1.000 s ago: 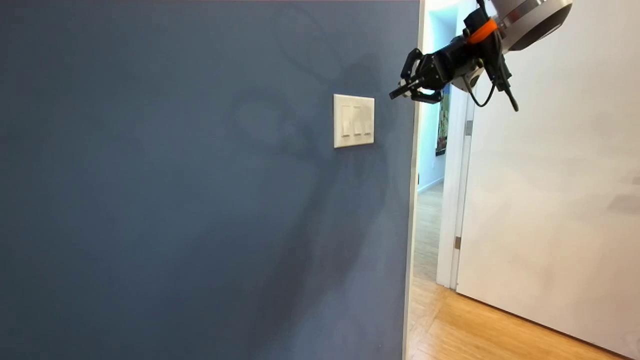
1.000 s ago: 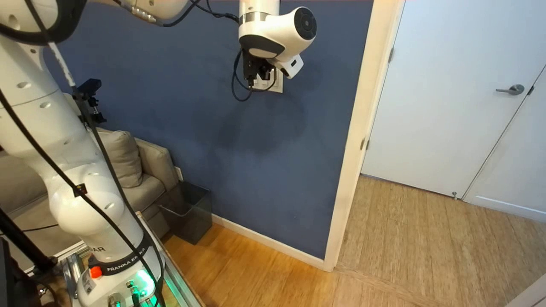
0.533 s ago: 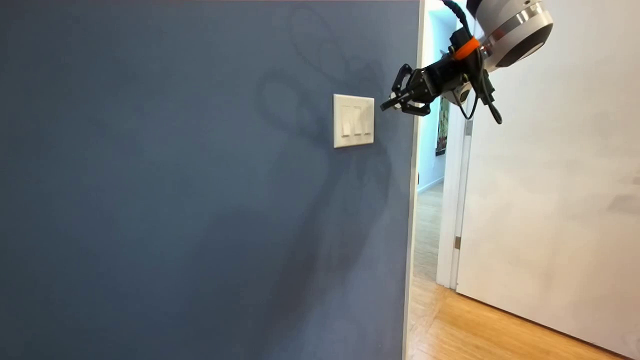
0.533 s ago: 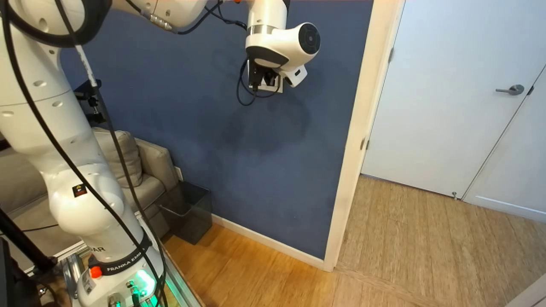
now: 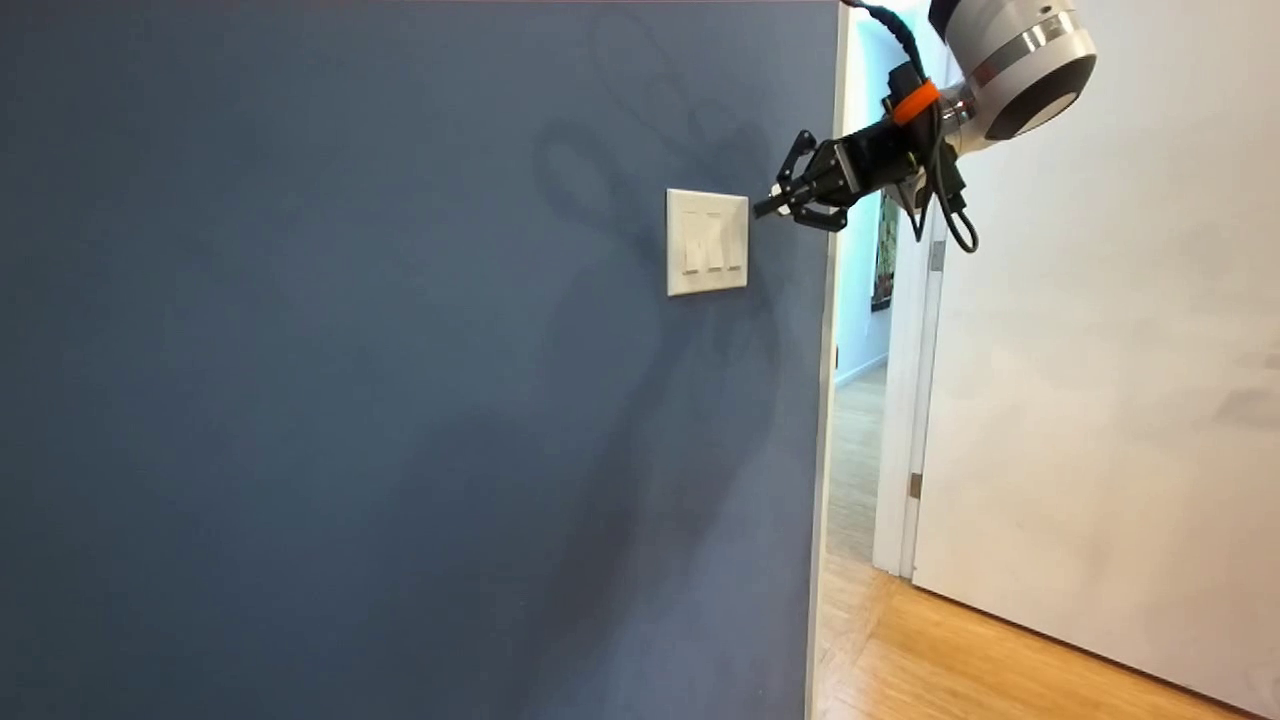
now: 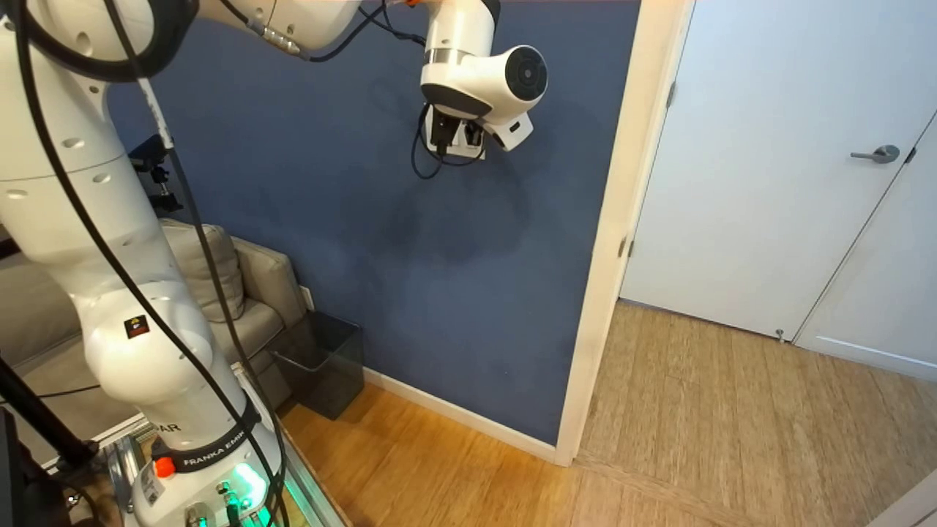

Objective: Turn the dial on the far right of the light switch downwards

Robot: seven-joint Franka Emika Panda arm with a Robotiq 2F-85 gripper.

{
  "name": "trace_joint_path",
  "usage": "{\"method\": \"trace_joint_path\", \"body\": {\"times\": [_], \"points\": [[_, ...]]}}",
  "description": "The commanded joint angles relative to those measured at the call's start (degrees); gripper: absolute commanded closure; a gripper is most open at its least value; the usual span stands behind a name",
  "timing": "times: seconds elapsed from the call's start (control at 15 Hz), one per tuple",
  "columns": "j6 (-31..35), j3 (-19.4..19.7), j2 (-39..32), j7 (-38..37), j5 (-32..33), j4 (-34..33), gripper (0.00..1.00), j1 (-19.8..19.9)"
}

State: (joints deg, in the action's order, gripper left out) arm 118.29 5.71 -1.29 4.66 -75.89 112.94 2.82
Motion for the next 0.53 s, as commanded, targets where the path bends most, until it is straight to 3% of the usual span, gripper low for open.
{"method": "trace_joint_path", "body": {"times": [0.0, 0.47], "points": [[2.93, -1.18, -0.83, -0.52, -2.64, -0.77, 1.00, 0.03], [5.26, -2.08, -1.35, -0.58, -4.08, -0.52, 1.00, -0.19]]}}
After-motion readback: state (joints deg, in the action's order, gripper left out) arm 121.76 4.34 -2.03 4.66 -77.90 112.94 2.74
